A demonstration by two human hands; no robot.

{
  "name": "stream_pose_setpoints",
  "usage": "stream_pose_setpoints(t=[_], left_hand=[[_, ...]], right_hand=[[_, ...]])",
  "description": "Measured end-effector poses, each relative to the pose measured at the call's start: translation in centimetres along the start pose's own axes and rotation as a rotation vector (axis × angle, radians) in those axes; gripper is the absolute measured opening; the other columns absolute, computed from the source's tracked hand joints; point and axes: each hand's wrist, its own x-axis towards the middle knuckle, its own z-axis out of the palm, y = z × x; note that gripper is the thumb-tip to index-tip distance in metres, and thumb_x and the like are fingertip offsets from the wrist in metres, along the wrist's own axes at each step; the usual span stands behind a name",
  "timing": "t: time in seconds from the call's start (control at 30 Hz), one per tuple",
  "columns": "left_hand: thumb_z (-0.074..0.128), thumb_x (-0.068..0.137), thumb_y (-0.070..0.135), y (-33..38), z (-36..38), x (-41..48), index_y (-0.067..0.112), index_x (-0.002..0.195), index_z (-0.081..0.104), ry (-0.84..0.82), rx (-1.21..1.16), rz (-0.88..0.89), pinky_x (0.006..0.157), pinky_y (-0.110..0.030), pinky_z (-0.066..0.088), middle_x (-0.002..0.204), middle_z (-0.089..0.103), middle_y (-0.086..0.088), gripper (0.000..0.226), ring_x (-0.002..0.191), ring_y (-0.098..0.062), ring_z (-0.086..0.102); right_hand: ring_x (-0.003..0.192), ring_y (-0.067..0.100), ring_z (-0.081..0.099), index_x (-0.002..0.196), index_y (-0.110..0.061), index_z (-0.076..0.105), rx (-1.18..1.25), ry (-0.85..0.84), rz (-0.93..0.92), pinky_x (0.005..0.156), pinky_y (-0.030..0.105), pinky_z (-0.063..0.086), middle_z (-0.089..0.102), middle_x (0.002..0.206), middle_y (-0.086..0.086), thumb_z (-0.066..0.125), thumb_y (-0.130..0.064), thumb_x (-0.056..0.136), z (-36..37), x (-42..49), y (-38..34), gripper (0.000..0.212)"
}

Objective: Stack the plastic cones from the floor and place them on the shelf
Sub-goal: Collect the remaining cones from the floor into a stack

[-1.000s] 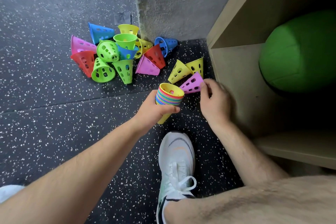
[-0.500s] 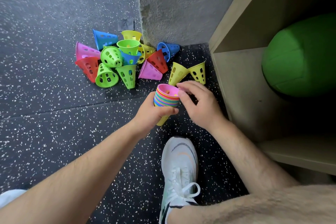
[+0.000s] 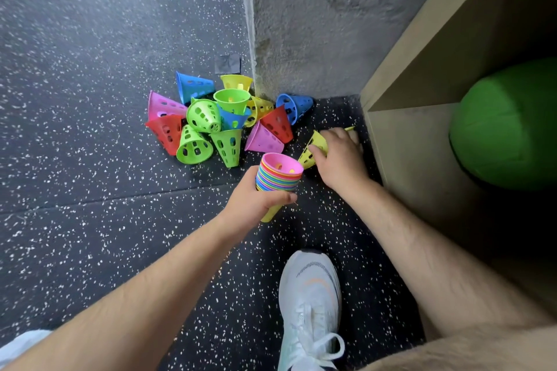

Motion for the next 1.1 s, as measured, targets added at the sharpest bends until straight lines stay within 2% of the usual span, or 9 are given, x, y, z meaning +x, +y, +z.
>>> stream_pose_setpoints(t=[0.13, 0.27, 0.4, 0.5, 0.6, 0.73, 0.87, 0.97, 1.1], left_hand=[[0.091, 0.057, 0.03, -0.4, -0.7, 0.2, 0.014, 0.118, 0.059, -0.005, 0.011, -0.01, 0.07, -0.032, 0.051, 0.092, 0.071, -0.002, 0.071, 0.079, -0.014, 0.066], [0.094, 0.055, 0.033, -1.0, -1.1, 0.4, 0.013, 0.118, 0.058, 0.004, 0.036, -0.024, 0.066, -0.031, 0.048, 0.091, 0.069, -0.004, 0.076, 0.073, -0.014, 0.063], [0.097, 0.049, 0.035, -1.1, -0.9, 0.5, 0.014, 0.12, 0.056, 0.022, 0.071, -0.009, 0.068, -0.028, 0.048, 0.091, 0.069, -0.002, 0.085, 0.072, -0.011, 0.063], [0.095, 0.052, 0.029, -0.6, -0.6, 0.4, 0.014, 0.122, 0.052, 0.056, 0.063, 0.016, 0.072, -0.024, 0.051, 0.1, 0.07, -0.002, 0.083, 0.081, -0.008, 0.066], [0.093, 0.054, 0.026, 0.2, -0.4, 0.4, 0.017, 0.126, 0.051, 0.073, 0.051, 0.063, 0.075, -0.02, 0.052, 0.108, 0.07, -0.001, 0.084, 0.086, -0.005, 0.066], [0.093, 0.058, 0.018, 1.0, -0.3, 0.8, 0.018, 0.122, 0.054, 0.07, 0.031, 0.091, 0.075, -0.026, 0.057, 0.105, 0.072, -0.004, 0.075, 0.086, -0.01, 0.068], [0.085, 0.073, -0.006, 1.4, -0.1, 1.1, 0.014, 0.115, 0.055, 0.042, 0.03, 0.1, 0.058, -0.018, 0.05, 0.089, 0.067, 0.0, 0.056, 0.069, -0.004, 0.063], [0.095, 0.063, 0.012, 1.1, -0.1, 1.3, 0.015, 0.12, 0.056, 0.032, 0.064, 0.082, 0.071, -0.027, 0.057, 0.1, 0.072, -0.007, 0.069, 0.082, -0.012, 0.068], [0.094, 0.056, 0.028, 0.8, 0.4, 1.6, 0.02, 0.124, 0.058, 0.021, 0.098, 0.064, 0.087, -0.036, 0.059, 0.109, 0.073, -0.006, 0.077, 0.094, -0.016, 0.071]], right_hand=[[0.109, 0.033, 0.051, 0.112, -0.017, 0.069, 0.007, 0.036, -0.064, 0.092, 0.04, 0.039, 0.065, 0.113, 0.006, 0.06, -0.027, 0.096, 0.6, -0.8, -0.2, 0.021], [0.098, 0.035, 0.057, 0.104, -0.012, 0.069, 0.149, 0.1, -0.121, 0.086, 0.039, 0.045, 0.068, 0.103, 0.009, 0.06, -0.02, 0.096, 0.2, -2.0, -0.5, 0.014], [0.1, 0.023, 0.059, 0.108, -0.009, 0.067, 0.357, 0.143, -0.164, 0.087, 0.026, 0.042, 0.066, 0.108, 0.007, 0.055, -0.017, 0.1, -1.8, -2.4, -1.3, 0.016], [0.101, 0.02, 0.06, 0.109, -0.008, 0.066, 0.415, 0.194, -0.229, 0.088, 0.028, 0.046, 0.066, 0.11, 0.005, 0.054, -0.016, 0.101, -3.4, -2.4, -2.2, 0.017], [0.113, 0.019, 0.06, 0.108, -0.006, 0.067, 0.469, 0.219, -0.285, 0.098, 0.021, 0.043, 0.066, 0.115, 0.009, 0.057, -0.012, 0.1, -4.4, -2.6, -3.0, 0.015], [0.122, 0.014, 0.057, 0.11, -0.011, 0.069, 0.494, 0.107, -0.279, 0.105, 0.024, 0.042, 0.066, 0.123, 0.006, 0.06, -0.015, 0.098, -4.4, -4.1, -4.1, 0.015], [0.103, 0.002, 0.057, 0.119, -0.023, 0.063, 0.536, -0.12, -0.209, 0.092, 0.026, 0.048, 0.064, 0.114, -0.012, 0.061, -0.031, 0.097, -3.9, -5.9, -4.4, 0.023], [0.117, 0.009, 0.058, 0.131, -0.028, 0.055, 0.553, -0.126, -0.141, 0.102, 0.033, 0.048, 0.064, 0.125, -0.006, 0.052, -0.046, 0.098, -3.5, -5.3, -3.1, 0.038], [0.127, 0.026, 0.052, 0.137, -0.014, 0.057, 0.304, 0.019, -0.145, 0.108, 0.03, 0.037, 0.056, 0.139, 0.008, 0.055, -0.024, 0.098, -2.8, -3.1, -0.2, 0.04]])
